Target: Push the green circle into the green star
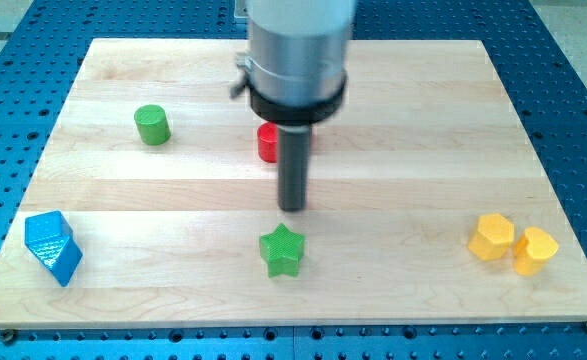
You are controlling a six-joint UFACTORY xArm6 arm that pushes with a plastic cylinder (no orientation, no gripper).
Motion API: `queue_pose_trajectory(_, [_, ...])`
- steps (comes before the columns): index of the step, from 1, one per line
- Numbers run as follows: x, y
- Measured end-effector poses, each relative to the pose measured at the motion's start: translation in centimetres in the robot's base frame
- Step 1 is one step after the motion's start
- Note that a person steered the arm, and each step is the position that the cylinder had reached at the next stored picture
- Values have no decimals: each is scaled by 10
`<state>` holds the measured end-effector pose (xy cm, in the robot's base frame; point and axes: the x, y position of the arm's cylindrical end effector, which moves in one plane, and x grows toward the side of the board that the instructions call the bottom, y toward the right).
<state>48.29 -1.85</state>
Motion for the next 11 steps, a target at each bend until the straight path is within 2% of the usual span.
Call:
queue_pose_trajectory(1, [50,-20])
queue_pose_trajectory(2, [80,3])
queue_pose_trajectory(3, [48,-46])
queue_pose_trajectory(4, [-1,-163])
queue_pose_trajectory(5, [-64,-222])
queue_pose_trajectory(6, [-125,-203])
queue_pose_trajectory(7, [-106,-126])
queue_pose_trajectory(8, [-23,-114])
queue_pose_trajectory(9, [8,-70])
queue_pose_trajectory(10, [7,-78])
queue_pose_trajectory(11, [51,-24])
